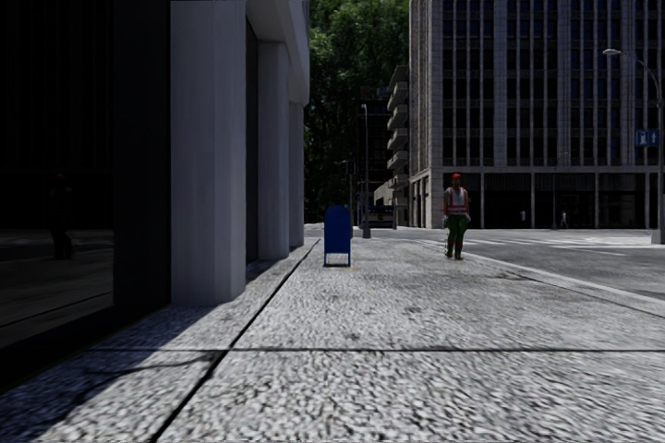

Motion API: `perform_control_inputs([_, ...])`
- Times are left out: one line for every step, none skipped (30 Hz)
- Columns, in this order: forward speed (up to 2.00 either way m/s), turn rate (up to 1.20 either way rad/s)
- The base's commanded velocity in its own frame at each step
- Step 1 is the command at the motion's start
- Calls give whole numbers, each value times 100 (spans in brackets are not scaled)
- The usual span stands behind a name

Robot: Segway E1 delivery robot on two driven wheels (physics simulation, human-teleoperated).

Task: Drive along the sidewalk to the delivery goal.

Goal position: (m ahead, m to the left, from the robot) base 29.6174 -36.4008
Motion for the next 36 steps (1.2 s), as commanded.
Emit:
perform_control_inputs([182, -19])
perform_control_inputs([182, -19])
perform_control_inputs([182, -19])
perform_control_inputs([182, -19])
perform_control_inputs([182, -19])
perform_control_inputs([182, -19])
perform_control_inputs([182, -19])
perform_control_inputs([182, -19])
perform_control_inputs([182, -19])
perform_control_inputs([182, -19])
perform_control_inputs([182, -19])
perform_control_inputs([182, -19])
perform_control_inputs([182, -19])
perform_control_inputs([182, -19])
perform_control_inputs([182, -19])
perform_control_inputs([182, -19])
perform_control_inputs([182, -19])
perform_control_inputs([182, -19])
perform_control_inputs([182, -28])
perform_control_inputs([182, -28])
perform_control_inputs([180, -49])
perform_control_inputs([177, -57])
perform_control_inputs([175, -60])
perform_control_inputs([175, -60])
perform_control_inputs([175, -60])
perform_control_inputs([175, -60])
perform_control_inputs([175, -60])
perform_control_inputs([175, -60])
perform_control_inputs([175, -47])
perform_control_inputs([175, -21])
perform_control_inputs([175, -21])
perform_control_inputs([175, -3])
perform_control_inputs([174, 0])
perform_control_inputs([174, 0])
perform_control_inputs([174, 0])
perform_control_inputs([174, 0])
